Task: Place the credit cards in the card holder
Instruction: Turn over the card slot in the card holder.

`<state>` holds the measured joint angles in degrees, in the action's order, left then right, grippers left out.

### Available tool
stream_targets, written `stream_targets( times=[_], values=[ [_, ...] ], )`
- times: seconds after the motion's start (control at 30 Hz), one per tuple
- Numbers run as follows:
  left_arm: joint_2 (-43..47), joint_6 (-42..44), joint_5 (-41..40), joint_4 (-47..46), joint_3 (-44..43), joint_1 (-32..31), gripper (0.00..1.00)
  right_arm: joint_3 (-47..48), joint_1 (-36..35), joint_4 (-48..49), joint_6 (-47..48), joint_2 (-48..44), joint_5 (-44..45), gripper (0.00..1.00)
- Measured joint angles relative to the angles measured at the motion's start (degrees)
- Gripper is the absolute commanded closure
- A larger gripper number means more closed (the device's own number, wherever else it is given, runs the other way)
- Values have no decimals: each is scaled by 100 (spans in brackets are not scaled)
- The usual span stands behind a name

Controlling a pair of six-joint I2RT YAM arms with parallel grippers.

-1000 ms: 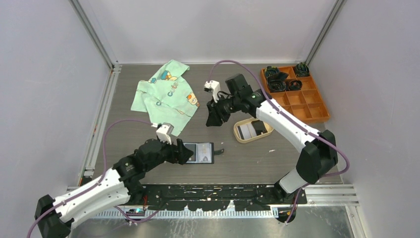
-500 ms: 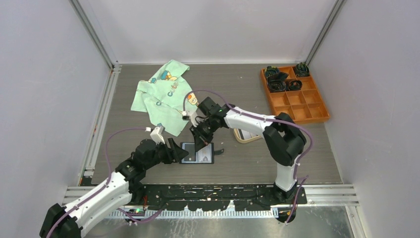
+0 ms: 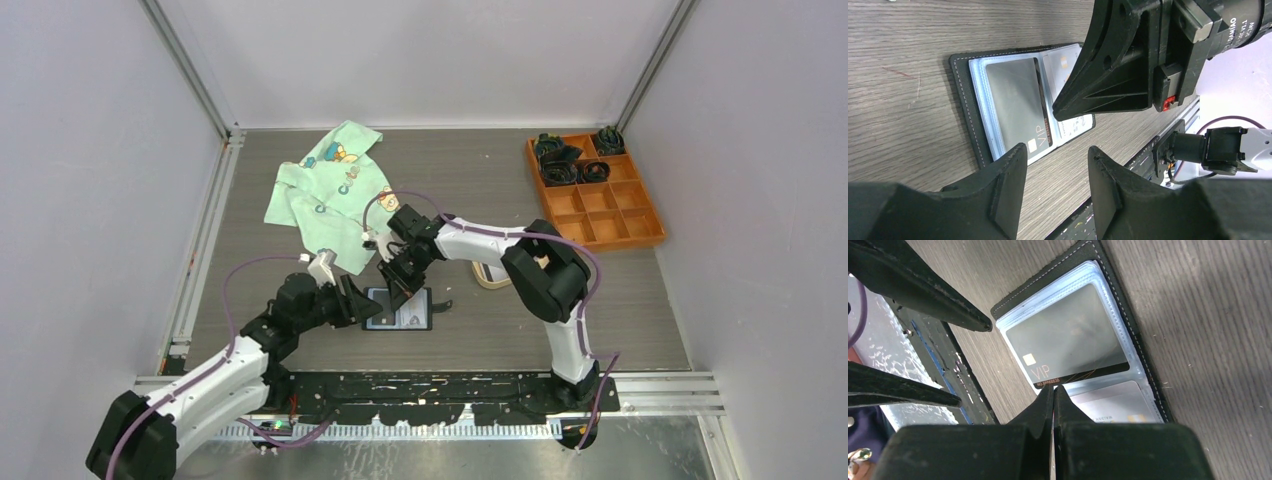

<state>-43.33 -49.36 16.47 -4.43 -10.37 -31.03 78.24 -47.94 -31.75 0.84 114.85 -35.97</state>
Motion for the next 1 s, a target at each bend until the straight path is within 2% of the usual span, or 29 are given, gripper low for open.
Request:
stream_targets(
  times=[1.0],
  values=[
    [-861, 37, 483, -372, 0, 424, 52, 448, 2, -540, -13, 490, 289, 99]
  ],
)
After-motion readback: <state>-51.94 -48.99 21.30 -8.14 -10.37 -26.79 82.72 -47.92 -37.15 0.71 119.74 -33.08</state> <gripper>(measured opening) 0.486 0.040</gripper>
